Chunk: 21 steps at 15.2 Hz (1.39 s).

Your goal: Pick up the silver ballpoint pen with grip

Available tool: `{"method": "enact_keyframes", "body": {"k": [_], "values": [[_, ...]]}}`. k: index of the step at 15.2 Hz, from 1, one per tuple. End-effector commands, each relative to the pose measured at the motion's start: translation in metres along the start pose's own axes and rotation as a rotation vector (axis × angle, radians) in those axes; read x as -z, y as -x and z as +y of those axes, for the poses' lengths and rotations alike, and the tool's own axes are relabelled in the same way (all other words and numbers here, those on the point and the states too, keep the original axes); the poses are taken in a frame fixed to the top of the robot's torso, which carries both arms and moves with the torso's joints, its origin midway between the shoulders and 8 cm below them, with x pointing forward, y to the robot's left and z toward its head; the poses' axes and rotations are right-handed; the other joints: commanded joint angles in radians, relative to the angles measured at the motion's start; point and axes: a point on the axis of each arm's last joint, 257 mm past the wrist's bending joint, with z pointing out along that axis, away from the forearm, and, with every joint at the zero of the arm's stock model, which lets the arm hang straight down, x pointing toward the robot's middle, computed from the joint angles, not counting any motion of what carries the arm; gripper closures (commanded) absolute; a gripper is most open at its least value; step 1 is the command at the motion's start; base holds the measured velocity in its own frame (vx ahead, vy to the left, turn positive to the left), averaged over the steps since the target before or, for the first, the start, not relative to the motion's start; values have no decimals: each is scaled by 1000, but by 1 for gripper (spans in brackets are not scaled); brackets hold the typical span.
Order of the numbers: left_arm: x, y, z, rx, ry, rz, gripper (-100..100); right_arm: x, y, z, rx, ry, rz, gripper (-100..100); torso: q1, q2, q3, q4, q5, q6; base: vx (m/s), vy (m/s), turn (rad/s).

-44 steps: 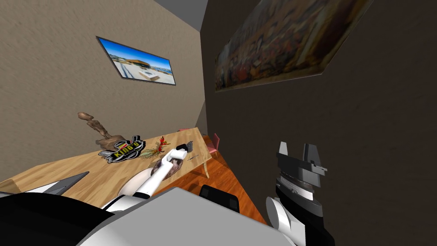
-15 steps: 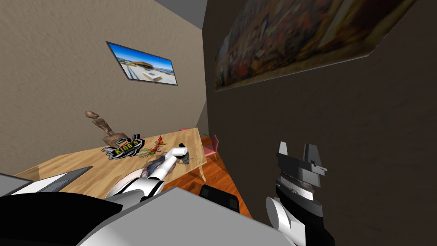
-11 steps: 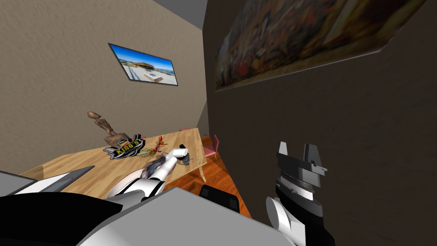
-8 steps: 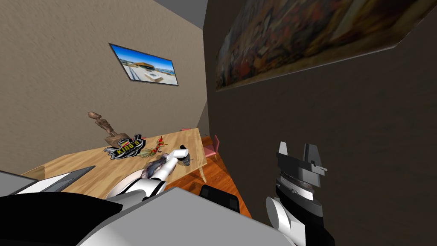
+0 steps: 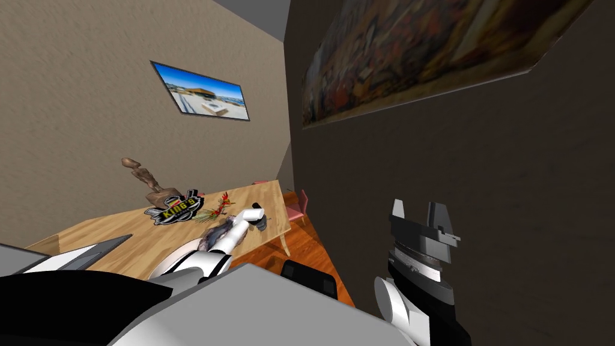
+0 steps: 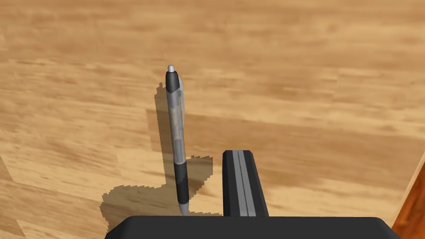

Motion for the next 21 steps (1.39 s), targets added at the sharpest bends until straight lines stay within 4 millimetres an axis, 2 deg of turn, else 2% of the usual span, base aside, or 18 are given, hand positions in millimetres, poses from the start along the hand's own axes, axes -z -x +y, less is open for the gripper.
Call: {"method": "enact_keyframes", "body": {"k": [1,2,4,6,10,15,20,21], "values": [[0,0,0,0,0,0,100,0,0,0,0,0,0,0,0,0,0,0,0,0,-33,-15,-16],[17,-9,-33,6,-56,19,-100,0,0,0,0,0,0,0,0,0,0,0,0,0,-17,2,-23],[24,-10,-48,18,-79,23,-100,0,0,0,0,0,0,0,2,-2,-1,0,0,0,-8,17,-64],[30,-1,-62,49,-92,16,-100,0,0,0,0,0,0,0,3,-3,-2,0,1,1,0,32,-160],[29,19,-64,87,-73,-8,-100,0,0,0,0,0,0,0,4,-3,-2,-1,1,0,1,26,-134],[22,49,-50,136,-19,-47,-100,0,0,0,0,0,0,0,3,-4,-2,-1,1,0,5,14,-148],[9,92,-11,205,101,-103,-100,0,0,0,0,0,0,0,3,-4,-2,-1,1,1,10,17,-233],[8,95,-7,211,113,-106,-100,0,0,0,0,0,0,0,4,-4,-2,-1,1,1,10,33,-224]]}}
